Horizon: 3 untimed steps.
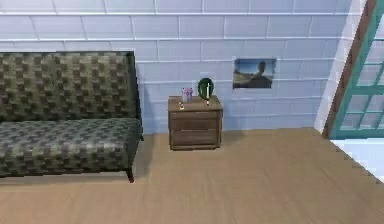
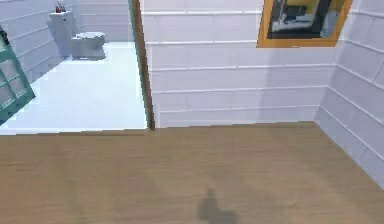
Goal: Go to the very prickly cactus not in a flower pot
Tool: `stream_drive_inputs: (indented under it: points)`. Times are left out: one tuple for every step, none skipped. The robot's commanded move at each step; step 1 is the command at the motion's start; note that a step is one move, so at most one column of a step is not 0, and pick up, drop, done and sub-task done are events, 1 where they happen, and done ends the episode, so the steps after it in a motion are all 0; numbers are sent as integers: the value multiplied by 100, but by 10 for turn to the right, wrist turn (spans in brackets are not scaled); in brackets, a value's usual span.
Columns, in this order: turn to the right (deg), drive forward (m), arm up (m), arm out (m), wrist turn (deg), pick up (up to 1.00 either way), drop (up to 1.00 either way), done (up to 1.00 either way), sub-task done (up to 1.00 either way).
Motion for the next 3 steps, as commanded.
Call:
stream_drive_inputs:
  points:
    - [-420, 0, 0, 0, 0, 0, 0, 0, 0]
    - [0, 35, 0, 0, 0, 0, 0, 0, 0]
    - [-450, 0, 0, 0, 0, 0, 0, 0, 0]
